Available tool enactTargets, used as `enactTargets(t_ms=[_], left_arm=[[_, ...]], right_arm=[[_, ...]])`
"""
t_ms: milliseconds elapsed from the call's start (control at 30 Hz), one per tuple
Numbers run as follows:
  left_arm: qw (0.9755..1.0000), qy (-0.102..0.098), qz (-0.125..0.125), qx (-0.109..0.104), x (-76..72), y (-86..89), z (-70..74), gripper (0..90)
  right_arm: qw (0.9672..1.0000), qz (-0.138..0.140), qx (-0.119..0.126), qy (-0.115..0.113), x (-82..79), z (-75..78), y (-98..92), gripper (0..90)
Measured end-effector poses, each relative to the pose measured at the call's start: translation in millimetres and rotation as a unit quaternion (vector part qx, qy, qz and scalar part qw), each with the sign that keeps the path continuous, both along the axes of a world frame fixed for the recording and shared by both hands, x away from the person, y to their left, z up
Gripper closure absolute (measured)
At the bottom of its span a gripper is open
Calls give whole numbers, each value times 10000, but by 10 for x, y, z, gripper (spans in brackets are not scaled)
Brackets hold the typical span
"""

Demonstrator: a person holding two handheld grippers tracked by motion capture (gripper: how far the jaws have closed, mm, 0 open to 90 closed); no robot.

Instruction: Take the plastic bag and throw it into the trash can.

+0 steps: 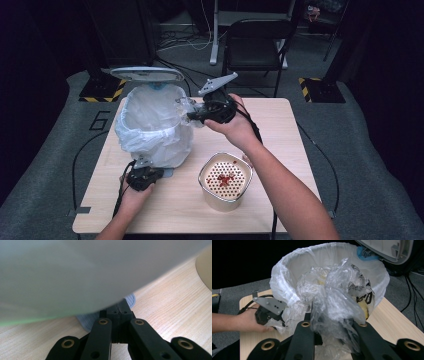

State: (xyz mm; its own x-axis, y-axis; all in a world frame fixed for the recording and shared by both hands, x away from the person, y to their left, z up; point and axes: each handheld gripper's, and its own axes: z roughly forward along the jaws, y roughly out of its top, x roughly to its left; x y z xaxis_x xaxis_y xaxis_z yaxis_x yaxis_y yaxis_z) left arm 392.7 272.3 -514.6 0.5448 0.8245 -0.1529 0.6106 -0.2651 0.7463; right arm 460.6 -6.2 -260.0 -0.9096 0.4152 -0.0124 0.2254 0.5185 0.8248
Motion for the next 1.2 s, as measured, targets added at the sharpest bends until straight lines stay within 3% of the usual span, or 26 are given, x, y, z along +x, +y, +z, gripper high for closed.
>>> enactTargets(t_ms=[200, 500, 700, 733, 800, 1200], left_arm=[[9998, -181, -39, 44, 14, 4, -1, 900], [9998, -138, -82, 88, 17, 18, 6, 900], [9998, -122, -90, 91, 20, 23, 7, 900], [9996, -111, -166, 183, 22, 38, 14, 900], [9998, -170, -76, 75, 17, 15, 0, 900], [9998, -163, -89, 102, 14, 17, 3, 900]], right_arm=[[10000, -1, 24, -34, 70, -43, 168, 781], [9998, 85, 197, -21, 141, -51, 374, 775], [9997, 151, 180, -87, 157, -78, 525, 767], [9997, 140, 177, -110, 158, -84, 545, 763], [9997, 147, 186, -91, 165, -97, 578, 752], [9998, 41, 153, -127, 240, -192, 756, 672]])
